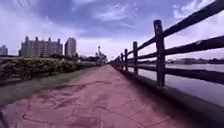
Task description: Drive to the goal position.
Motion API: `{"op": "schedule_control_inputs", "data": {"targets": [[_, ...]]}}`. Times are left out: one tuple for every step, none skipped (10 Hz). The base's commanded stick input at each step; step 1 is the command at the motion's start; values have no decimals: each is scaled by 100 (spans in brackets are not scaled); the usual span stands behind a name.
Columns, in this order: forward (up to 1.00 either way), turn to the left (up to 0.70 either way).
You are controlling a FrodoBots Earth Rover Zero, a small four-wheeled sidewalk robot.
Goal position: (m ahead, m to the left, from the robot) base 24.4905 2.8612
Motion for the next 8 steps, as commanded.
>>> {"op": "schedule_control_inputs", "data": {"targets": [[91,0],[91,0],[91,0],[91,0],[91,0],[91,0],[91,0],[91,0]]}}
